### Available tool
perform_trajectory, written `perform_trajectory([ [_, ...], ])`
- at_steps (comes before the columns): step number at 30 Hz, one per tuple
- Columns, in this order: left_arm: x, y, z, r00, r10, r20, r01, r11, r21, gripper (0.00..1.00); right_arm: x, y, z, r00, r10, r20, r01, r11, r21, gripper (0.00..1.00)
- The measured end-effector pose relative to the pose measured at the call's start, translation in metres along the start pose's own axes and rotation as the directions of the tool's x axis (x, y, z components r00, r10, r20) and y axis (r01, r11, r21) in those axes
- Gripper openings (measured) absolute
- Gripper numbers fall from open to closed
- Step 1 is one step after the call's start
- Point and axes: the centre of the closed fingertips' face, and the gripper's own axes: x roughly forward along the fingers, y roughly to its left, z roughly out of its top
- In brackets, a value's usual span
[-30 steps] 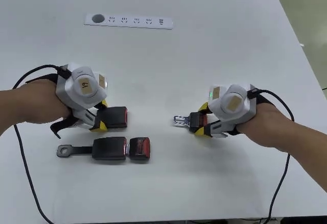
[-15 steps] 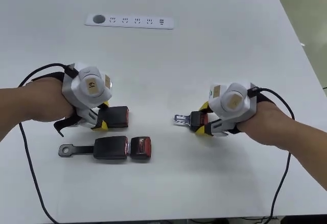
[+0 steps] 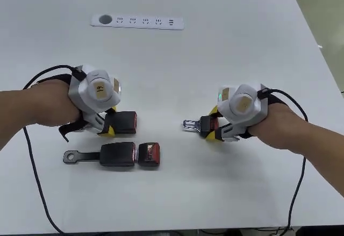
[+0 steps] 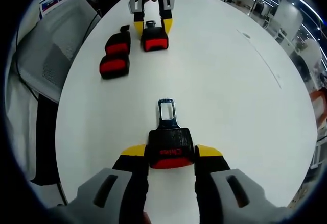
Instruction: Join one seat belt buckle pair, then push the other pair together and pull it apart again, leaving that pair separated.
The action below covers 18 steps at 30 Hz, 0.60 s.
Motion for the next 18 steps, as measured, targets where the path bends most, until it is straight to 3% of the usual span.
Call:
perform_trajectory([
  [18, -0.003, -0.004, 0.004, 1.0000, 0.001, 0.000, -0.001, 1.000, 0.003, 0.33, 0.018, 0.009, 0.034, 0.9995, 0.024, 0.019, -0.023, 0.999, -0.035, 0.33],
])
